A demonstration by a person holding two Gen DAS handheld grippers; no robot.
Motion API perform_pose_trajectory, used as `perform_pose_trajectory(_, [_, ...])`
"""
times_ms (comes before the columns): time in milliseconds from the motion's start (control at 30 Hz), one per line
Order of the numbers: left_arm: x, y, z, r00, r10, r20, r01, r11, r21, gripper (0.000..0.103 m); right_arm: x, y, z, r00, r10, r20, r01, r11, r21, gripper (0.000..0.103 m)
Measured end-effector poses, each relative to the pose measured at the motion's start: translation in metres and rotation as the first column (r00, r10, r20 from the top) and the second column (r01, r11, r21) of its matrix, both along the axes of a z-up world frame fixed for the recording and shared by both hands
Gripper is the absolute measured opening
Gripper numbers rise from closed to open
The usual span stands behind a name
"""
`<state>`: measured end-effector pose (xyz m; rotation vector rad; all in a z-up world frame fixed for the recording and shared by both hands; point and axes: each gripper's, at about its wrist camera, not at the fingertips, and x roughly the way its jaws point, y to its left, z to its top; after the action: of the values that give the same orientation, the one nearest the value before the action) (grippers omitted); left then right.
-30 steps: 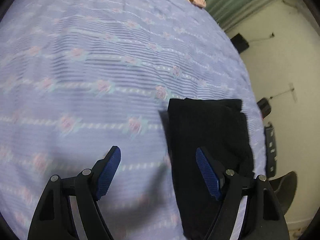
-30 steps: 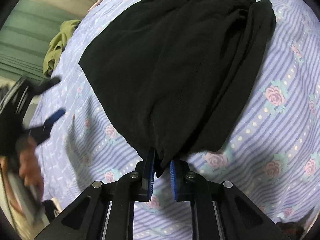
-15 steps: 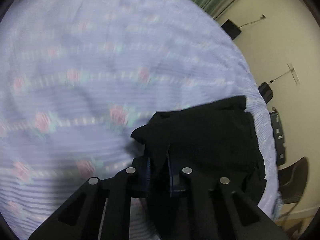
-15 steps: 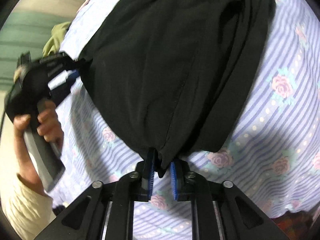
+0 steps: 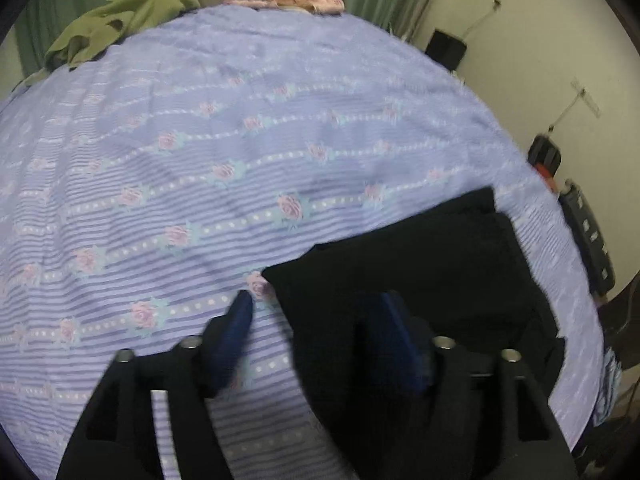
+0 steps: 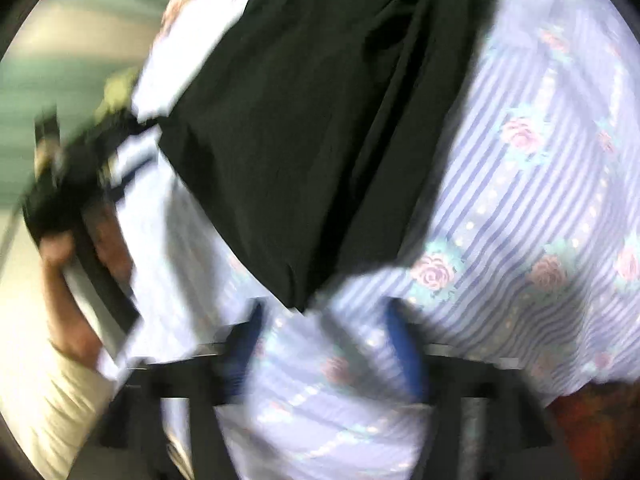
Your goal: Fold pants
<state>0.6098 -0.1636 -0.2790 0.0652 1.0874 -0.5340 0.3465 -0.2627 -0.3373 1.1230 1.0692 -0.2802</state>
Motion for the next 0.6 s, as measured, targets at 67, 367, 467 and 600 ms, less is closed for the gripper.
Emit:
perform_pose_trajectory(67, [0.004, 0.012, 0.002, 0.999, 0.026, -0.020, -0.027, 0.998, -0.048, 0.072, 0.001, 0.003, -0.002, 0.999, -0.035, 0.025, 0.034, 0.999, 0.033, 0.082])
perform_pose_trajectory(367, [0.017, 0.026, -0.043, 0.971, 0.014, -0.239, -0.061, 0.980, -0.187, 0.071, 0.017, 0.004, -0.023, 0.992, -0.102, 0.070, 0.097, 0.992, 0.077, 0.082])
perform_pose_trajectory(467, [0.020, 0.016, -0.052, 0.968, -0.016, -0.250, -0.033, 0.981, -0.191, 0.071, 0.023, 0.007, -0.031, 0.988, -0.135, 0.079, 0.129, 0.989, 0.073, 0.082])
perform_pose_trajectory(600, [0.029, 0.000, -0.055, 0.968, -0.054, -0.245, 0.001, 0.977, -0.213, 0.069, 0.022, 0.002, -0.039, 0.974, -0.201, 0.104, 0.194, 0.978, 0.078, 0.083])
